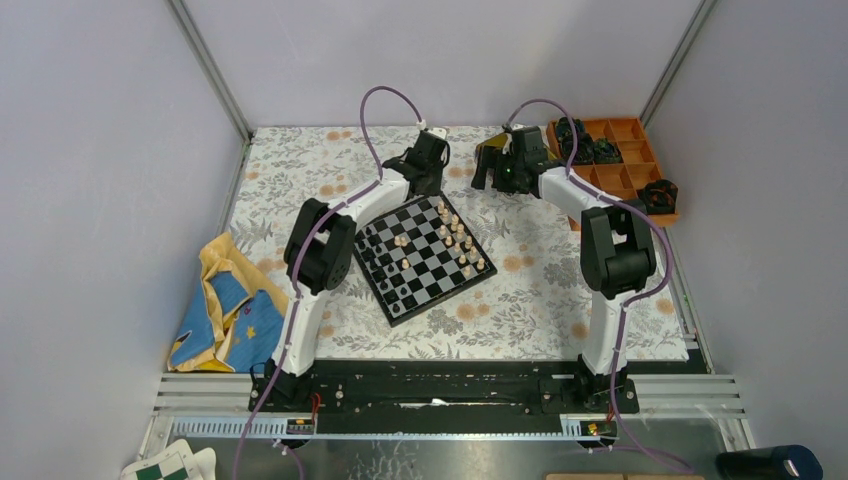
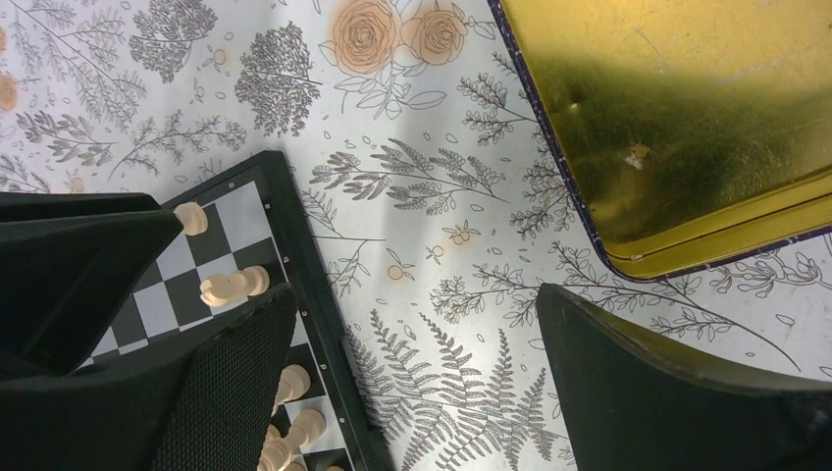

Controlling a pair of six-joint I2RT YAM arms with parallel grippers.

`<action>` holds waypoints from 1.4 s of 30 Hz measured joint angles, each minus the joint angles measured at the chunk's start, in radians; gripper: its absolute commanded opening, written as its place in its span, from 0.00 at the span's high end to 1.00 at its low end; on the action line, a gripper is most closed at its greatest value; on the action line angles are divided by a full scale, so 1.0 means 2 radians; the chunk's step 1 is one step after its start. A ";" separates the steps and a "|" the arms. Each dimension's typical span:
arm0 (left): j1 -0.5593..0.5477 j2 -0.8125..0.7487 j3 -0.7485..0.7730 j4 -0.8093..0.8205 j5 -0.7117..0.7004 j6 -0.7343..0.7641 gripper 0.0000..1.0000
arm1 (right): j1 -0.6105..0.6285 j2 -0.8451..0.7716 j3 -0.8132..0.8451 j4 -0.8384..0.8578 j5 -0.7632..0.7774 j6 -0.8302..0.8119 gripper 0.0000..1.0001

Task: Set up the chess pieces on the board
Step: Place the chess piece on the chessboard.

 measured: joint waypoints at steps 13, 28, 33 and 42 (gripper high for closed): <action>0.000 0.013 0.002 0.000 0.009 -0.003 0.98 | -0.008 0.008 0.000 0.000 0.000 0.000 0.00; 0.000 0.034 0.019 0.001 0.011 -0.003 0.82 | -0.014 0.008 0.000 0.000 0.000 0.000 0.00; 0.000 0.034 0.019 0.001 0.015 -0.004 0.69 | -0.015 0.008 0.000 0.000 0.000 0.001 0.00; 0.000 0.034 0.020 0.000 0.018 -0.008 0.60 | -0.015 0.008 0.000 0.001 -0.001 0.001 0.00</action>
